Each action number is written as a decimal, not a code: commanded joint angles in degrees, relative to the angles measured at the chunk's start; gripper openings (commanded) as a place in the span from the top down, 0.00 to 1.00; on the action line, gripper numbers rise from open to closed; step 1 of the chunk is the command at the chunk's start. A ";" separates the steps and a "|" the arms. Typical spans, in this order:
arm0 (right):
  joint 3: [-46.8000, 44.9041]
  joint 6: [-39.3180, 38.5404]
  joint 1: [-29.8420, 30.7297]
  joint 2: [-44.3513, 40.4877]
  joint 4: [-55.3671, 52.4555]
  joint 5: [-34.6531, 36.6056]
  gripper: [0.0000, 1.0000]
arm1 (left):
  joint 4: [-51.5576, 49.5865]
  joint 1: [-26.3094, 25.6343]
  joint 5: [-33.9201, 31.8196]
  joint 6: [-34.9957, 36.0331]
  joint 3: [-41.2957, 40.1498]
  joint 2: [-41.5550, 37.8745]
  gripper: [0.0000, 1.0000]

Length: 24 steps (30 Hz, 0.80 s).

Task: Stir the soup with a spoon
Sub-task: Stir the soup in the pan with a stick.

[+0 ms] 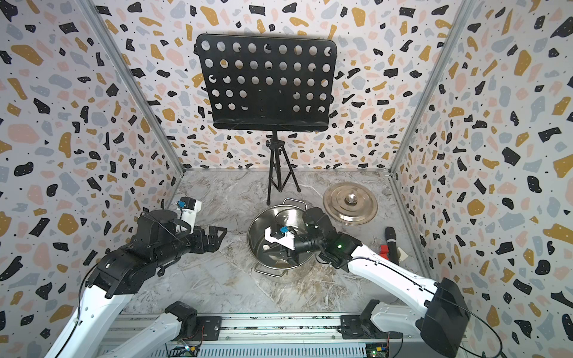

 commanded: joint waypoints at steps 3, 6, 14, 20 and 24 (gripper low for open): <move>7.77 -2.20 1.57 7.51 4.89 -1.41 1.00 | 0.09 0.02 -0.86 -1.08 -0.36 -2.34 0.01; 11.49 -4.36 1.42 12.11 5.50 0.44 1.00 | -0.75 -0.02 -1.75 -1.38 -0.58 -3.56 0.01; 19.93 -4.02 -3.76 22.09 8.51 3.35 1.00 | -2.33 -0.03 -2.61 -1.39 0.36 -4.64 0.01; 20.46 -1.49 -10.07 22.72 7.95 9.17 1.00 | -2.66 -0.02 -2.75 -0.96 0.34 -4.77 0.01; 15.60 -0.97 -15.21 18.25 7.09 11.72 1.00 | -1.91 0.00 -2.46 -0.65 -0.06 -4.78 0.01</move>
